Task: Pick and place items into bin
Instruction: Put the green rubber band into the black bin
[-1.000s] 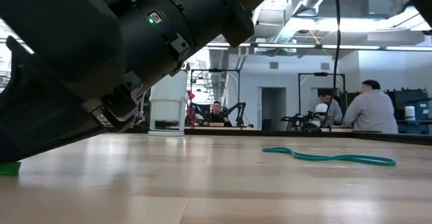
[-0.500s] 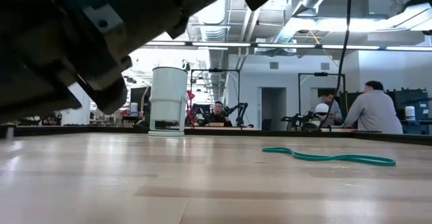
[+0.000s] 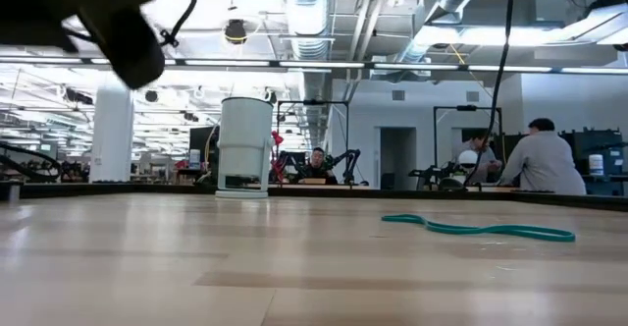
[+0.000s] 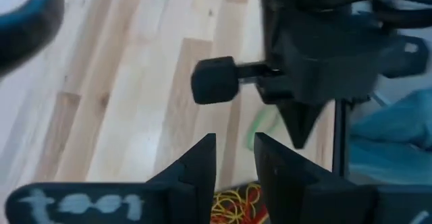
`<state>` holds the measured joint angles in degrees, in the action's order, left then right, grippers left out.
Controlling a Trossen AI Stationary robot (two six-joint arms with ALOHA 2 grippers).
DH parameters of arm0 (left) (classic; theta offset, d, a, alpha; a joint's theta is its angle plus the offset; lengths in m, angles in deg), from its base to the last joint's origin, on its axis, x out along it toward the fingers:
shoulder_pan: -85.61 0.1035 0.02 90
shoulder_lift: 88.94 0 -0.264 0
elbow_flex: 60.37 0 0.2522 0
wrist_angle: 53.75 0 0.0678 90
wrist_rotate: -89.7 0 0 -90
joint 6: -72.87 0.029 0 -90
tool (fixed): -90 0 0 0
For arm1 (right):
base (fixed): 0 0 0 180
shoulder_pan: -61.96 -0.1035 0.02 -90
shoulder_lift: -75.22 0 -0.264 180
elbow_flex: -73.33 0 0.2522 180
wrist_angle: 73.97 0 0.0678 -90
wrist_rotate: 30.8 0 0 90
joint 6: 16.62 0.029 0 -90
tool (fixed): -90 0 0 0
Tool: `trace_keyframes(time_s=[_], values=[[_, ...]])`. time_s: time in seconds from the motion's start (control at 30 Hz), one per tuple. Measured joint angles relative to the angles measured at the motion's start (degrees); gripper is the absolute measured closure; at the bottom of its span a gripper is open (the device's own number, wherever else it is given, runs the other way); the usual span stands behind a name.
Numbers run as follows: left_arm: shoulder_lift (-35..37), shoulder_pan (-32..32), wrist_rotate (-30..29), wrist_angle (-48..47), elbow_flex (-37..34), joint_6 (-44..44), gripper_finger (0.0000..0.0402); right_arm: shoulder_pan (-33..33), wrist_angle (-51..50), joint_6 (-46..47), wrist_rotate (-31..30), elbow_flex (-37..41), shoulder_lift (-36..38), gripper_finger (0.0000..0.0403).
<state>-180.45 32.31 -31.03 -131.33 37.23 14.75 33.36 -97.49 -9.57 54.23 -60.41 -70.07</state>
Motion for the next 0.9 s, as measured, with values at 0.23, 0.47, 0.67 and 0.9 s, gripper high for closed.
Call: trace_keyframes(time_s=[0.23, 0.47, 0.67, 0.9], values=[[0.0, -0.3, 3.4, -0.1, 0.0, -1.4, 0.0324, 0.1, -14.4, 0.3, 0.0, -3.5, 0.0, 0.0397], [0.0, -0.4, 2.3, 0.1, 0.0, -1.3, 0.0328, 0.6, -22.5, 3.7, 0.2, -3.4, -0.2, 0.0337], [0.0, -0.4, 2.3, 0.4, 0.0, -1.3, 0.0329, 1.0, -21.1, 5.9, 0.3, -2.8, -0.2, 0.0289], [0.0, -0.4, 2.3, 0.4, 0.0, -1.2, 0.0329, 0.9, -17.8, 8.0, 0.4, -0.2, -0.2, 0.0269]])
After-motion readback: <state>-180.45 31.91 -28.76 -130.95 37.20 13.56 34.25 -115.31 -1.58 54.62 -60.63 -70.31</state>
